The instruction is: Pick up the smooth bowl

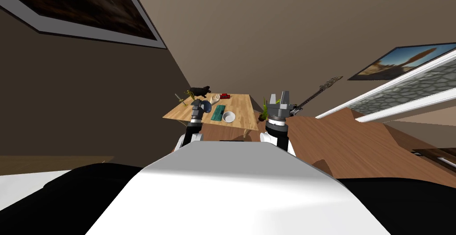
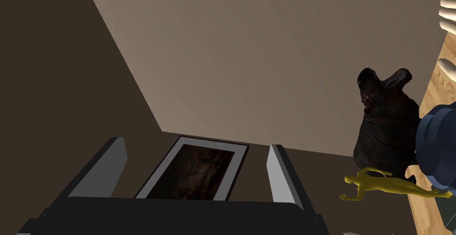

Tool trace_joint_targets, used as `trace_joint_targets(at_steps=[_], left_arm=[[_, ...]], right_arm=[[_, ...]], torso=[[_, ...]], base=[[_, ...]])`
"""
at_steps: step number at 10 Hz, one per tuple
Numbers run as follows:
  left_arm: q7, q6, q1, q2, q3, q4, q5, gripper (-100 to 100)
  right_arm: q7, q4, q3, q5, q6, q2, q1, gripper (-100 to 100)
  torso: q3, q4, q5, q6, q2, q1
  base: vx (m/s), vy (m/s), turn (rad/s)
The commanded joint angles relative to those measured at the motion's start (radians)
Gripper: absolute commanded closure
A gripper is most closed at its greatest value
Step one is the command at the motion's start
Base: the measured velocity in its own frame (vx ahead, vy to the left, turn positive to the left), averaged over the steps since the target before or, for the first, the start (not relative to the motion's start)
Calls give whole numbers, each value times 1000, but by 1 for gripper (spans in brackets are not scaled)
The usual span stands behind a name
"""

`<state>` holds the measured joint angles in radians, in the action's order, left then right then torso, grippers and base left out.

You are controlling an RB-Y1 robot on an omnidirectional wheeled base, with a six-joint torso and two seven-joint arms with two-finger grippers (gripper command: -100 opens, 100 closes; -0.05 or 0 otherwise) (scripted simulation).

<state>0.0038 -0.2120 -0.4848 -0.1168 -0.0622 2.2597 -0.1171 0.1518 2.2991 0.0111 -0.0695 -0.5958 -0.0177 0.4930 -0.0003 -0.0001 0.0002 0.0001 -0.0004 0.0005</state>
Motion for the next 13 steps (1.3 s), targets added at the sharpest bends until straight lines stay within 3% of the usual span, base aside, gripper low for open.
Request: trace_joint_targets(at_steps=[1, 13], left_arm=[[4, 32, 4, -10, 9, -5, 1, -100], [-8, 354, 52, -37, 33, -87, -33, -100]], right_arm=[[0, 0, 0, 0, 0, 0, 0, 0], [0, 0, 0, 0, 0, 0, 0, 0]], torso=[[0, 0, 0, 0, 0, 0], [0, 0, 0, 0, 0, -1]], base=[[3, 6, -32], [3, 4, -45]])
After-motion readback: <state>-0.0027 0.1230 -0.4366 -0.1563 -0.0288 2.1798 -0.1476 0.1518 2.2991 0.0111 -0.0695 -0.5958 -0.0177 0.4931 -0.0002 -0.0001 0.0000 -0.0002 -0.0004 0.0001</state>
